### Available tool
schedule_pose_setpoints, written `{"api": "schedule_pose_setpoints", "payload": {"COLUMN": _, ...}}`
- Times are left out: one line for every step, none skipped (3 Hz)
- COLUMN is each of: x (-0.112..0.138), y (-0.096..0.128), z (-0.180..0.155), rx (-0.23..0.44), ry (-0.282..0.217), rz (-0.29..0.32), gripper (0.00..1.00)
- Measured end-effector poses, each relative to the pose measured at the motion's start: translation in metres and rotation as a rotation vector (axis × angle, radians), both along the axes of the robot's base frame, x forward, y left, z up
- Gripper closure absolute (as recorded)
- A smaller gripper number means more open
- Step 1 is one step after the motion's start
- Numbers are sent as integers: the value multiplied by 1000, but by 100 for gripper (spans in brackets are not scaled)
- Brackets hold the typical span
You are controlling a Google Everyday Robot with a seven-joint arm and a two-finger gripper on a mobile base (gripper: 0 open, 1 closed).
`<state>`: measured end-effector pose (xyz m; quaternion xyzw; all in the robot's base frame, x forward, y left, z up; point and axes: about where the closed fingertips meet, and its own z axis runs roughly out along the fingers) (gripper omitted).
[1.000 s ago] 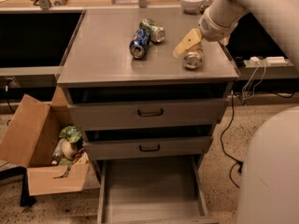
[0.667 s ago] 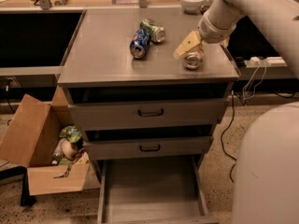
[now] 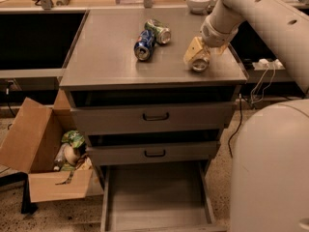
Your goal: Place orange can into bottom drawer
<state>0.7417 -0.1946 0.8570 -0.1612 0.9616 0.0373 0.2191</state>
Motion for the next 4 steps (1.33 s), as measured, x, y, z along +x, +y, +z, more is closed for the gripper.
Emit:
{"api": "schedule_pose_setpoints", "payload": {"x": 3, "y": 8, "z": -2, "rx": 4, "ry": 8, "rz": 25, "gripper": 57}}
{"api": "schedule_pose_setpoints", "payload": {"x": 4, "y": 13, "z": -3, "rx": 12, "ry": 8, "rz": 43, "gripper": 80}}
{"api": "schedule_pose_setpoints", "payload": {"x": -7, "y": 13, "z": 13, "rx": 25, "ry": -60, "rz": 99, "gripper": 100}}
{"api": "schedule_pose_setpoints", "payload": {"x": -33, "y": 17, "z": 37, "rx": 59, "ry": -168, "rz": 219, "gripper": 100}}
